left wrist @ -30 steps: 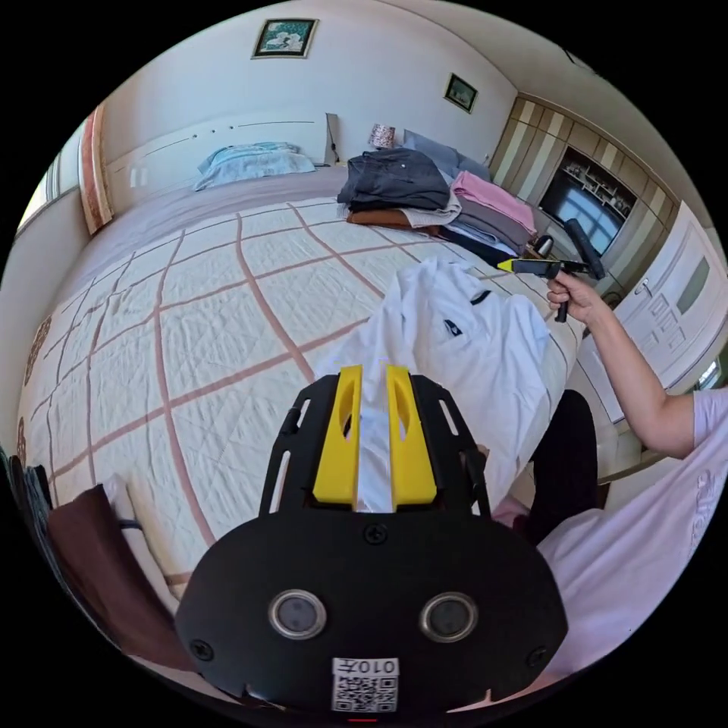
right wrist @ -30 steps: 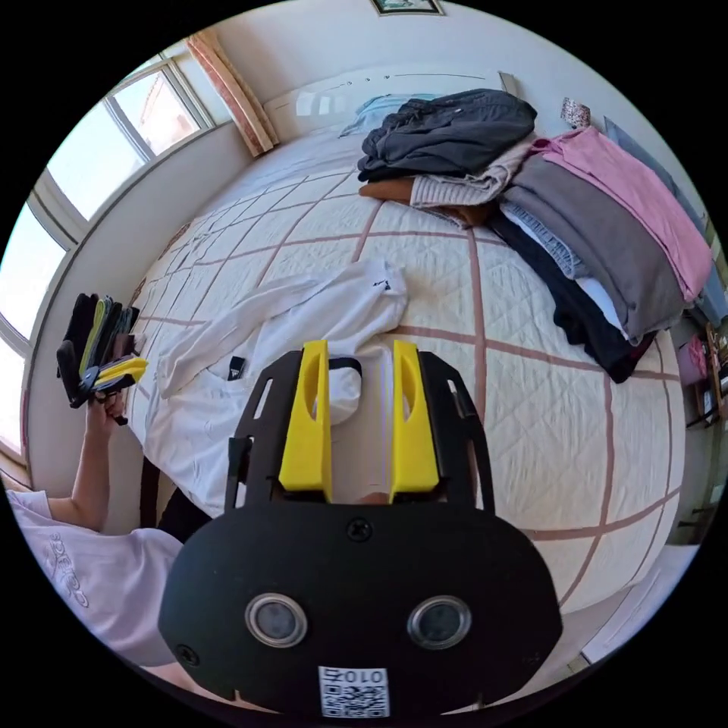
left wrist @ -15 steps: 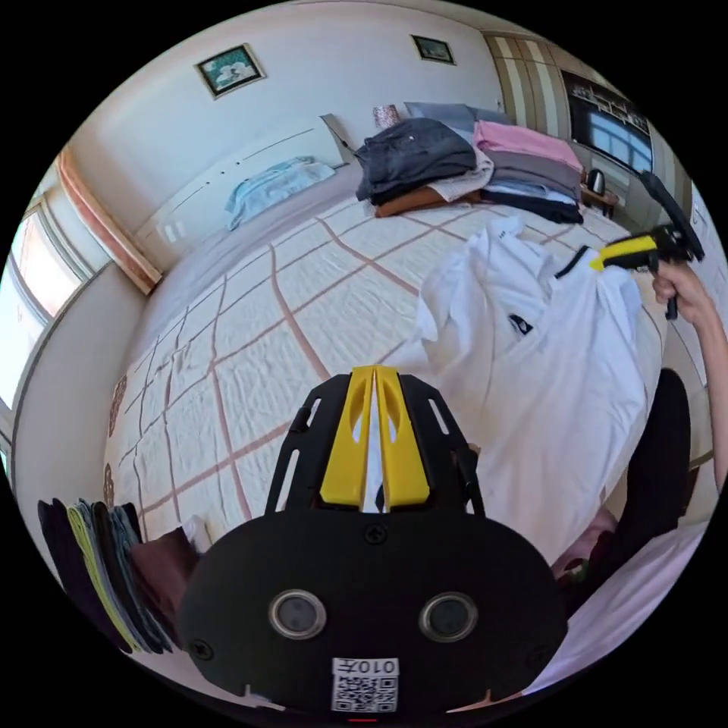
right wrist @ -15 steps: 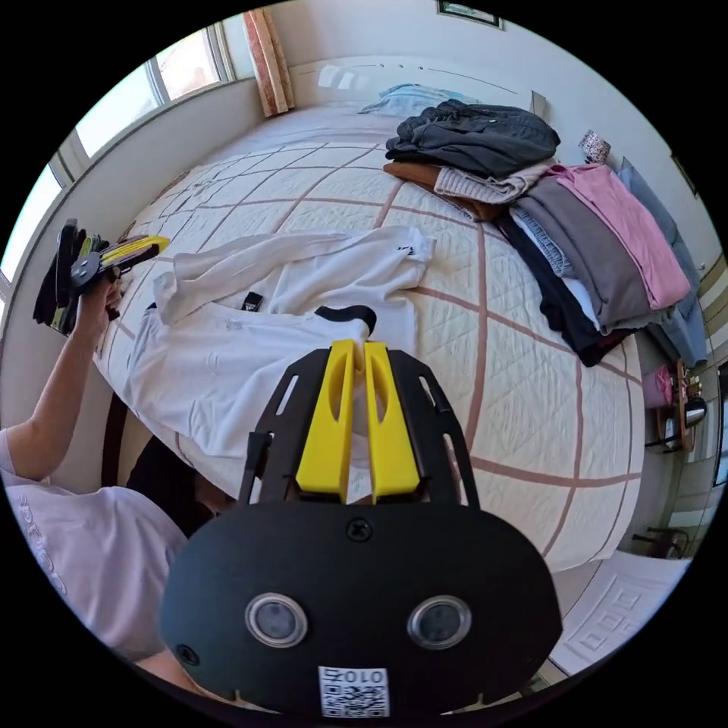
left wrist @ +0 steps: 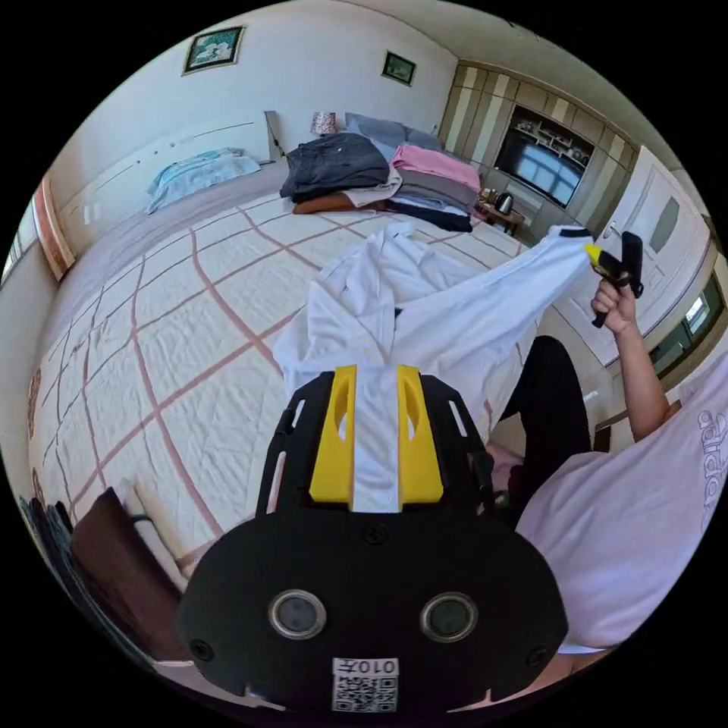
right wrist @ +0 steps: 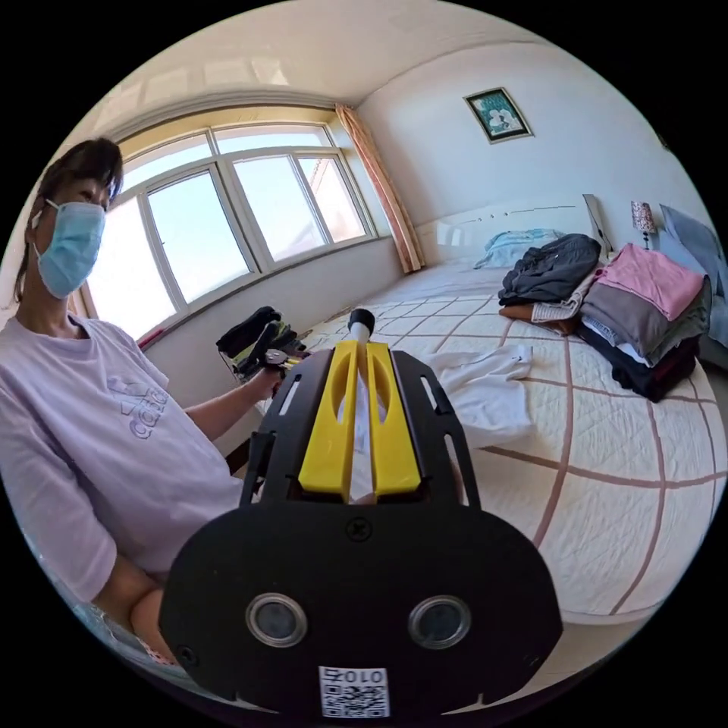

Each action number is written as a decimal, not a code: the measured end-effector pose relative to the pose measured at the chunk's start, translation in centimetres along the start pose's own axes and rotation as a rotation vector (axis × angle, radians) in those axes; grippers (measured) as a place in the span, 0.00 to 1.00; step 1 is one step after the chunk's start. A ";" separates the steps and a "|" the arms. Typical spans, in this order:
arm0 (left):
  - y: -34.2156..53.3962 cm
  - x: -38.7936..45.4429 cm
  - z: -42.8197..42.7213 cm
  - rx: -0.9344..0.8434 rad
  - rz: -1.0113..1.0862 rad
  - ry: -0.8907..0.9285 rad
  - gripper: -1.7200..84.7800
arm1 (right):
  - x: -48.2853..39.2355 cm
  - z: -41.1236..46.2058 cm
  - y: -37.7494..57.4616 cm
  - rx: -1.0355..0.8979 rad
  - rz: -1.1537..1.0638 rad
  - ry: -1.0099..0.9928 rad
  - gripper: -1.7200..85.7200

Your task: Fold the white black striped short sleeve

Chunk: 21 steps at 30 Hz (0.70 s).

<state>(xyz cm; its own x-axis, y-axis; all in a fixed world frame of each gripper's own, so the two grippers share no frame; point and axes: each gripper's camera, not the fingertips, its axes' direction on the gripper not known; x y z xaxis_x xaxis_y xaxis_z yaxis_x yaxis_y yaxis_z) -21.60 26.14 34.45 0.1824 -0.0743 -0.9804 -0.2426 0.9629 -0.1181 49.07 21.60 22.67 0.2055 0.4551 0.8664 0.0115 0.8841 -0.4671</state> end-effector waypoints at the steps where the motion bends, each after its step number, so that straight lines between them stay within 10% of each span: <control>1: 1.5 0.5 0.2 0.008 -0.018 -0.037 0.14 | 0.0 -1.2 0.7 -0.005 0.002 -0.012 0.07; 21: -11.6 14.8 10.3 -0.179 0.292 0.161 0.19 | -2.3 -4.8 15.6 -0.092 0.138 0.047 0.07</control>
<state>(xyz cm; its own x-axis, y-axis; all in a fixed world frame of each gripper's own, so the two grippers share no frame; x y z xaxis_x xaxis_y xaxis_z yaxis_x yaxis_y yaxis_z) -6.29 16.50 22.91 -0.0678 0.1433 -0.9874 -0.4275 0.8900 0.1585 53.49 33.89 12.56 0.2573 0.5643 0.7845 0.0692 0.7989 -0.5974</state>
